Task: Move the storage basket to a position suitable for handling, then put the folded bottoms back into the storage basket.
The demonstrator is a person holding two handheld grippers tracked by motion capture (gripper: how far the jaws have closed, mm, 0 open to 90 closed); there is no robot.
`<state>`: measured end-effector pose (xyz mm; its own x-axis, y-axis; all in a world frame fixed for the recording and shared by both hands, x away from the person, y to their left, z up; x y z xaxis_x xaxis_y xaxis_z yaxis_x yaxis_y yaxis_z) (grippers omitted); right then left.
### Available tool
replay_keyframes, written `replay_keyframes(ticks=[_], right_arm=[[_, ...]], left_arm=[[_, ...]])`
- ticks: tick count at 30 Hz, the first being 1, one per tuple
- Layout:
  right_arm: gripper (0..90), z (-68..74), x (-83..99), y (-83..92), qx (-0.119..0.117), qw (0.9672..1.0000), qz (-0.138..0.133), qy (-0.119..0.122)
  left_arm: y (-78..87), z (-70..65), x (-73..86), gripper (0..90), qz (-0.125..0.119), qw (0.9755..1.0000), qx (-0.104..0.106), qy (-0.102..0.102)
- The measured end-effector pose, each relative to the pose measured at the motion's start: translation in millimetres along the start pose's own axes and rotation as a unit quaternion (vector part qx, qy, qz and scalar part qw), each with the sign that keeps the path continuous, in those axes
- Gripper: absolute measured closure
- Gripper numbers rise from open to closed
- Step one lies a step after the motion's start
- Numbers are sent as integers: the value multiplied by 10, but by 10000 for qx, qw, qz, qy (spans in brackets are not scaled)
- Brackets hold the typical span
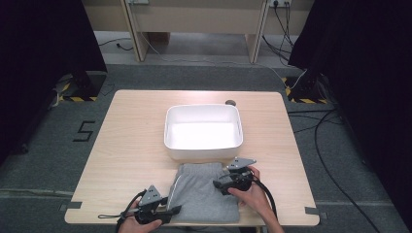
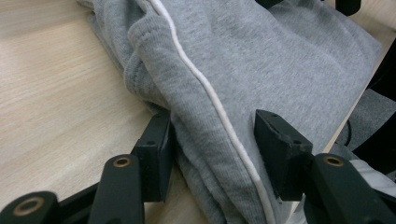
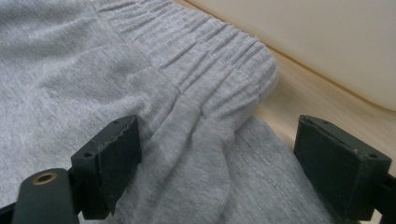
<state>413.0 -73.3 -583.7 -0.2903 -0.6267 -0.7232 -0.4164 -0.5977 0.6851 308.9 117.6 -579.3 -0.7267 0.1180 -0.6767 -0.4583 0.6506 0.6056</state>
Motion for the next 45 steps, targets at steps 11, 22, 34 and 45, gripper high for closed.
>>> replay_keyframes(ticks=[11,22,34,45], right_arm=[[162,14,-45,-9,-39,10000,-56,-12],[216,74,-62,-50,-157,9998,-74,93],[615,150,-80,-8,-566,9980,-258,67],[755,212,-176,46,-622,9961,-569,266]], left_arm=[[18,-11,26,337,9,9999,-106,59],[8,-31,39,436,-66,9999,-96,-105],[6,-68,59,596,-41,9999,161,22],[71,-115,71,685,-137,9995,238,-140]])
Point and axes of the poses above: each handheld gripper's, and its own axes: y roughly backward along the jaws, x roughly out of its underside, z roughly to its left, the point moved 10 cm from there along -y, roughly forward along the jaws, and after that the axes turned 14 degrees about y, right-handed, at the moved point
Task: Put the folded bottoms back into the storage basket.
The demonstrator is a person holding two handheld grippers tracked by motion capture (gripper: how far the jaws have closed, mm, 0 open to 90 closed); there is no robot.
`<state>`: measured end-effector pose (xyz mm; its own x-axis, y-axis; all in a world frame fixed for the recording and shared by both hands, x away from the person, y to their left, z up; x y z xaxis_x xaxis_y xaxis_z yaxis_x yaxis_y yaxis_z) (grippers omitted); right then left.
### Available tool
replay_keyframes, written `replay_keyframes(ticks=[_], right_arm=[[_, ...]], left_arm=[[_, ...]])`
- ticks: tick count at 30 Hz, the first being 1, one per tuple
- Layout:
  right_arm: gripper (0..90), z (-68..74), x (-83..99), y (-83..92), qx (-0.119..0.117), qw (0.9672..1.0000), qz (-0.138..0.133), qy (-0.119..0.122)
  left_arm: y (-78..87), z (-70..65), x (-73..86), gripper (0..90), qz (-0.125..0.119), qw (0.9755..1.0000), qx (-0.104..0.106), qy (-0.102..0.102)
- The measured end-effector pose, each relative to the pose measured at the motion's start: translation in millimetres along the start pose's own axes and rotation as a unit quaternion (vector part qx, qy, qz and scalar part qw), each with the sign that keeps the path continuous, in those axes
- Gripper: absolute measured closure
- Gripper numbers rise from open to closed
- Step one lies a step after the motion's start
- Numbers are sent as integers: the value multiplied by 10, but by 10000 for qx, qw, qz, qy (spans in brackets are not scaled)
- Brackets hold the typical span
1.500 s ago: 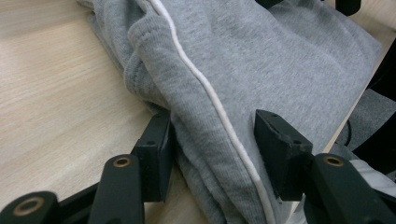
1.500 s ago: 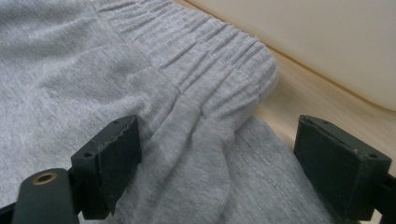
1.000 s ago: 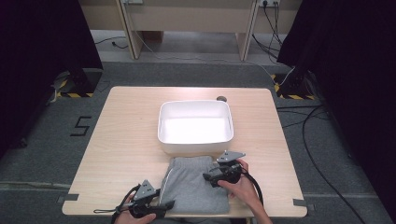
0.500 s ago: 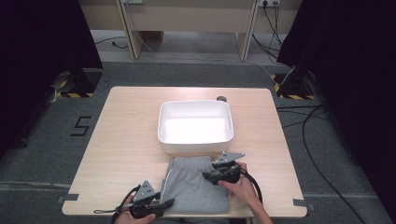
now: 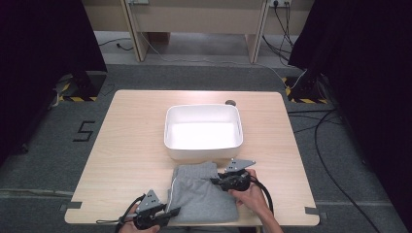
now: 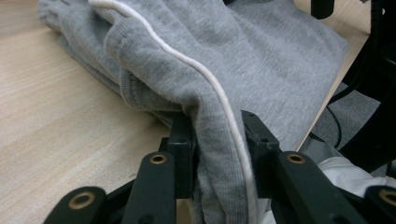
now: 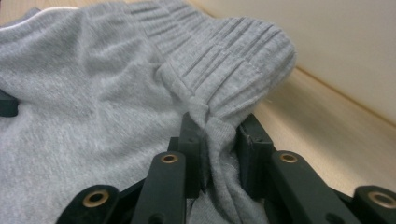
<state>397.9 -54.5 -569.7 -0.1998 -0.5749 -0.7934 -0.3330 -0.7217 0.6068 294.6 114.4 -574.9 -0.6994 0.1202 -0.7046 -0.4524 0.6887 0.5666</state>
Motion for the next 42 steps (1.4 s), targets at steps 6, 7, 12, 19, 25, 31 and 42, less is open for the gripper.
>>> replay_keyframes(ticks=[6,7,12,19,25,31,42], right_arm=[[777,34,-120,65,127,9996,-156,187],[779,50,-169,111,183,9993,-198,271],[780,73,-265,215,223,9986,-321,365],[780,103,-377,365,255,9975,-480,460],[780,151,-468,404,203,9970,-466,583],[780,143,-611,477,263,9953,-574,732],[780,161,-897,643,239,9922,-756,967]], left_arm=[[82,-87,-72,693,-143,9998,50,-130],[97,-106,-87,694,-176,9997,76,-137],[169,-204,-152,694,-256,9993,195,-203],[258,-276,-224,694,-300,9990,184,-271],[349,-314,-278,694,-218,9989,153,-388],[437,-363,-386,693,-331,9980,166,-503],[659,-472,-596,692,-500,9964,170,-656]])
Point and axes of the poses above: each handheld gripper's, and its own axes: y roughly backward along the jaws, x roughly out of its underside, z roughly to its left, the point moved 10 cm from there along -y, roughly forward along the jaws, and after that the axes turned 14 degrees about y, right-handed, at the moved point
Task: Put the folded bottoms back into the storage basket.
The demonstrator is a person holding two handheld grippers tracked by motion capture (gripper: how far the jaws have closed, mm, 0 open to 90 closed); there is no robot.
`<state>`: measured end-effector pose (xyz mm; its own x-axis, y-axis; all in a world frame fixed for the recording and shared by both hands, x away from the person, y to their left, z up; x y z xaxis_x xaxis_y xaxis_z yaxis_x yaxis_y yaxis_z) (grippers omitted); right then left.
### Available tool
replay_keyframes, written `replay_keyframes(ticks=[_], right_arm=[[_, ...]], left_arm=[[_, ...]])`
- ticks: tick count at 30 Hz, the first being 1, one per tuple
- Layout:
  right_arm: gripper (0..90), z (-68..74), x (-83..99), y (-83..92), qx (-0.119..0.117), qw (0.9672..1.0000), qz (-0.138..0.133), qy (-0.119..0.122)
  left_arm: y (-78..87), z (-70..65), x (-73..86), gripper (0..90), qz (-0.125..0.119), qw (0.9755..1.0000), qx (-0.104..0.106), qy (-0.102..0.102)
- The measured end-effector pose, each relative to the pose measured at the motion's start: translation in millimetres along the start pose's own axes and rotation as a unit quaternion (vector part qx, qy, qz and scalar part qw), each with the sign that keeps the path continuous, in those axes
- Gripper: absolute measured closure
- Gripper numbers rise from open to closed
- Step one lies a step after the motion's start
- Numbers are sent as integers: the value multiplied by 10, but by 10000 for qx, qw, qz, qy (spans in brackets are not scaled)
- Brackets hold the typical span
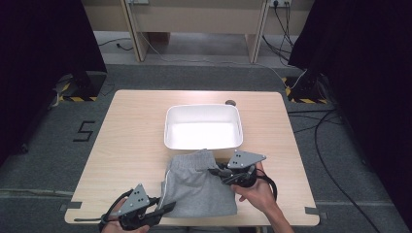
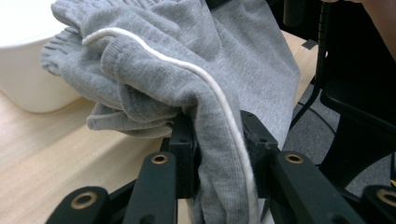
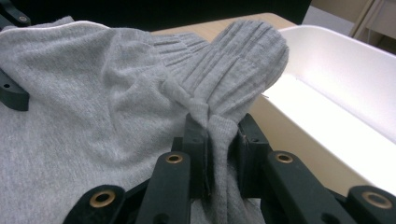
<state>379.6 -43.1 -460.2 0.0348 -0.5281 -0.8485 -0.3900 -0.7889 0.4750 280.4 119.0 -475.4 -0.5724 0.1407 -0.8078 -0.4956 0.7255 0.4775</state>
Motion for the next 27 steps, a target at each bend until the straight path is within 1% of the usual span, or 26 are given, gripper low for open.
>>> replay_keyframes(ticks=[5,8,11,14,15,18,19,20,22,27], right_arm=[[780,-33,-135,40,-107,9999,-93,-16],[780,-72,-223,72,-112,9999,-103,46],[780,-118,-315,98,-119,9998,-131,77],[780,-189,-414,131,-100,9998,-126,126],[780,-189,-414,131,-100,9998,-126,126],[780,-256,-481,150,-54,9997,-133,205],[780,-274,-501,157,-55,9997,-134,189],[780,-310,-534,168,-51,9997,-146,202],[780,-335,-565,178,-74,9996,-174,197],[780,-420,-643,204,-69,9997,-152,200]], left_arm=[[76,-22,-120,692,-4,10000,-2,-24],[118,-45,-211,691,-15,10000,38,-35],[145,-57,-305,691,1,9999,28,-108],[154,-54,-396,690,18,9998,-3,-177],[154,-56,-425,690,22,9998,8,-184],[153,-53,-518,691,9,9998,20,-211],[149,-51,-569,691,4,9997,32,-229],[152,-51,-590,691,12,9997,46,-232],[155,-53,-634,691,5,9997,89,-238],[176,-57,-776,691,-6,9995,110,-291]])
Point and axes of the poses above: each handheld gripper's, and its own axes: y roughly backward along the jaws, x roughly out of its underside, z roughly to its left, the point moved 10 cm from there along -y, roughly forward along the jaws, and after that the axes turned 14 degrees about y, right-handed, at the moved point
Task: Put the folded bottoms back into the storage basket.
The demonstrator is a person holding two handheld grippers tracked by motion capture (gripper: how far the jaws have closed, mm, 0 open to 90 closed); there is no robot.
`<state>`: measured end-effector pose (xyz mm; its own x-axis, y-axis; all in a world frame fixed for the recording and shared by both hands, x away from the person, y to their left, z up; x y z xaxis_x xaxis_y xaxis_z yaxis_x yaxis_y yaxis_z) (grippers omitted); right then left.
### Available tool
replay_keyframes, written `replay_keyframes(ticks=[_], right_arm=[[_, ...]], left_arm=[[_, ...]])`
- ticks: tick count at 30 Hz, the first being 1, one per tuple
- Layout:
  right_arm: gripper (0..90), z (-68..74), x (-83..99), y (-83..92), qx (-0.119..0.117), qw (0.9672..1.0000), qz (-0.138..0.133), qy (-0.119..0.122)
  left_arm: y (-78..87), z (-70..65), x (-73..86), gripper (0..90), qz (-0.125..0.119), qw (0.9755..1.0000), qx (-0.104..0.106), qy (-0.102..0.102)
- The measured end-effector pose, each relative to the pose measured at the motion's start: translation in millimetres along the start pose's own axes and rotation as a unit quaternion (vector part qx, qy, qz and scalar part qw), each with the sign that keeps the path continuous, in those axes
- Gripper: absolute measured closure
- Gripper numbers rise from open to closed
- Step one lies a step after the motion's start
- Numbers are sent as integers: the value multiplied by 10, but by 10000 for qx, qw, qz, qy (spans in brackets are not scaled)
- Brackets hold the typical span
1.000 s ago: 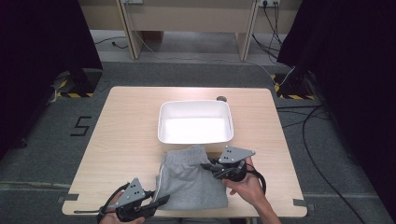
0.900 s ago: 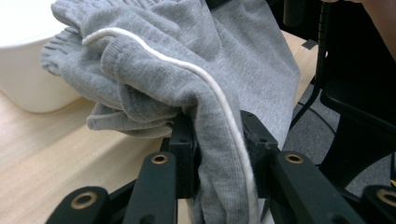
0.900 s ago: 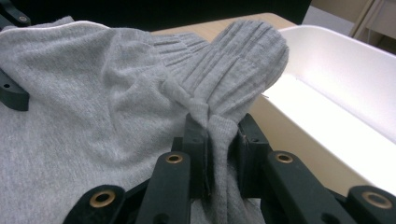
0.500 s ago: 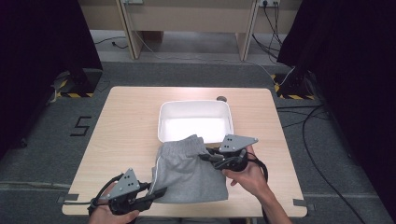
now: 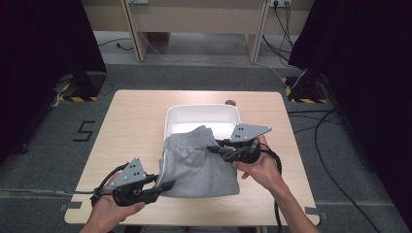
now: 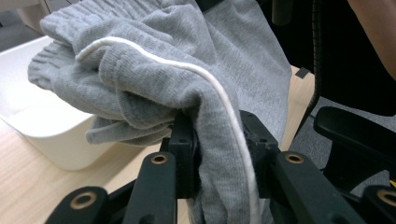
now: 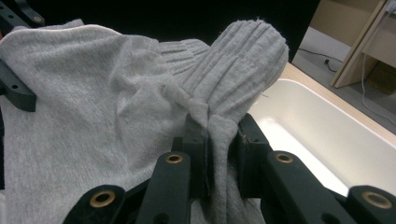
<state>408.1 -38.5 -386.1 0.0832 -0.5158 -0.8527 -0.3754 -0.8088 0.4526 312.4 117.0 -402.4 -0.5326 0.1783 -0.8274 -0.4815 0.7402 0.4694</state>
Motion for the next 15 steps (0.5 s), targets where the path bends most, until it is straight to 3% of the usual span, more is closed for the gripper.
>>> replay_keyframes(ticks=[5,9,15], right_arm=[[780,-88,-99,20,1,10000,21,64],[780,-162,-134,11,7,9999,100,88],[780,-298,-180,2,27,9998,171,67]], left_arm=[[-9,-4,-118,691,-1,9999,-23,-100],[-63,24,-199,691,15,10000,60,-1],[-101,101,-347,691,-2,10000,13,21]])
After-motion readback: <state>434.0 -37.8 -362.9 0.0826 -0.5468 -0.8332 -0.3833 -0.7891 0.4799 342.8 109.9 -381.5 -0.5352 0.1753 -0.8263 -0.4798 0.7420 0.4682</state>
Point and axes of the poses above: each handheld gripper's, and its own axes: y roughly backward along the jaws, x roughly out of its underside, z roughly to its left, the point moved 10 cm from there along -y, roughly forward along the jaws, and after that the axes turned 14 degrees about y, right-handed, at the moved point
